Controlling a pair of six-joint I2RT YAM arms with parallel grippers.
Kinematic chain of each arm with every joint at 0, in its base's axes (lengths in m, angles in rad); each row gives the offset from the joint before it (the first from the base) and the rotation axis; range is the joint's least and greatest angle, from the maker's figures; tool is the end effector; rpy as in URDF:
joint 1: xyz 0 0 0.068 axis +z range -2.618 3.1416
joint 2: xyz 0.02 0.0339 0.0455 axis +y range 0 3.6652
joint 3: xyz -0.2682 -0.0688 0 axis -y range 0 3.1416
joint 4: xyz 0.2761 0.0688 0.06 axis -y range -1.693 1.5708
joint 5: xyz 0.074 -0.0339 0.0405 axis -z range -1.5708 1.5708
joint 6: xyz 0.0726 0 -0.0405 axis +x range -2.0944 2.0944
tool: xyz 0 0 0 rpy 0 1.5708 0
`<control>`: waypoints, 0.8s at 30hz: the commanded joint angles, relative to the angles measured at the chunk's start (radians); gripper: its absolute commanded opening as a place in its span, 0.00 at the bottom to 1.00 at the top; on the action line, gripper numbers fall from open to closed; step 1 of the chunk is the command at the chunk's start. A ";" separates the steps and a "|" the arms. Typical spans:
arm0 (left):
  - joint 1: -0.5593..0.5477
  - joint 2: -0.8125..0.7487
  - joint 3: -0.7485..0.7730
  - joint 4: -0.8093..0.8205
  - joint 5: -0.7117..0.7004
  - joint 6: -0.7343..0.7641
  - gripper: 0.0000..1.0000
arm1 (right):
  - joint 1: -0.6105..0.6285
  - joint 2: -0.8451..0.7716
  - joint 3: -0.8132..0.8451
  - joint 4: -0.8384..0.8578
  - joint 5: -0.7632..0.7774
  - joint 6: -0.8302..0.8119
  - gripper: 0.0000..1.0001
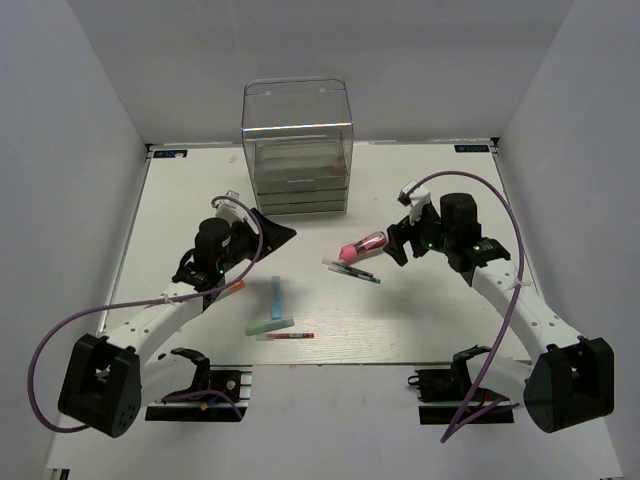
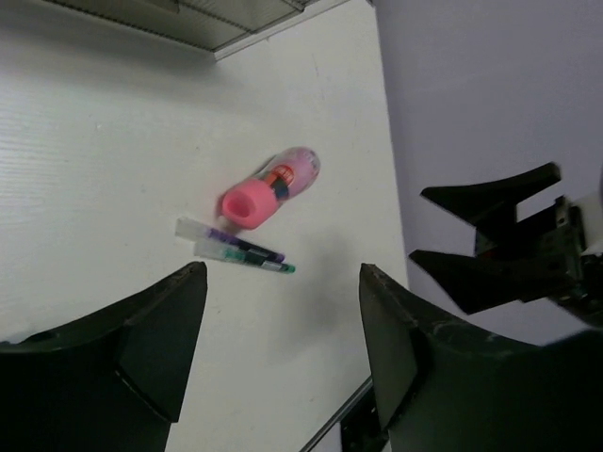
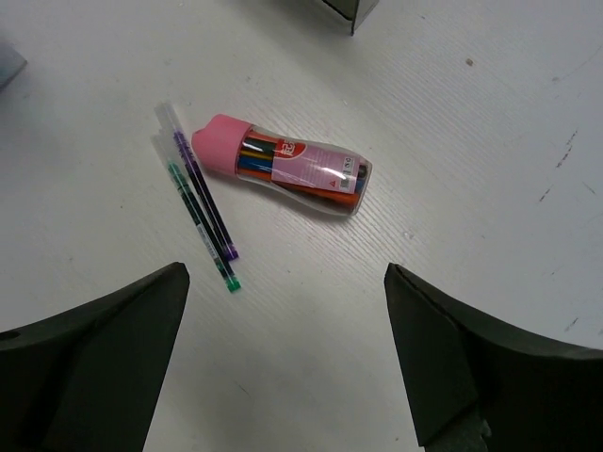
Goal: Sort the stationery into containers
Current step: Open the storage box at the center of the board.
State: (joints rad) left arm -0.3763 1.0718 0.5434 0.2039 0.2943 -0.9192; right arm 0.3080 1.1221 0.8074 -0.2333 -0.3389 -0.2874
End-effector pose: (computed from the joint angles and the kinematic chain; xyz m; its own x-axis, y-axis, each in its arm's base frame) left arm 0.2679 -0.1285 0.2159 -0.6628 -0.5563 -0.5013 0.1326 0.5717 -0.8097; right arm 0.2846 0.1159 0.2525 -0.3184 -0.3818 -0.8677 -0.6742 0.7346 -0.0759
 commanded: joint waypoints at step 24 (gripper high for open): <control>-0.004 0.586 0.174 0.781 -0.245 -0.233 0.53 | -0.040 0.015 -0.024 0.163 -0.046 0.099 0.90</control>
State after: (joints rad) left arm -0.3763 1.6379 0.6689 0.9089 0.0956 -1.1492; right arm 0.2741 1.1355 0.7887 -0.1219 -0.3664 -0.2043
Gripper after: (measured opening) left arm 0.537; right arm 0.904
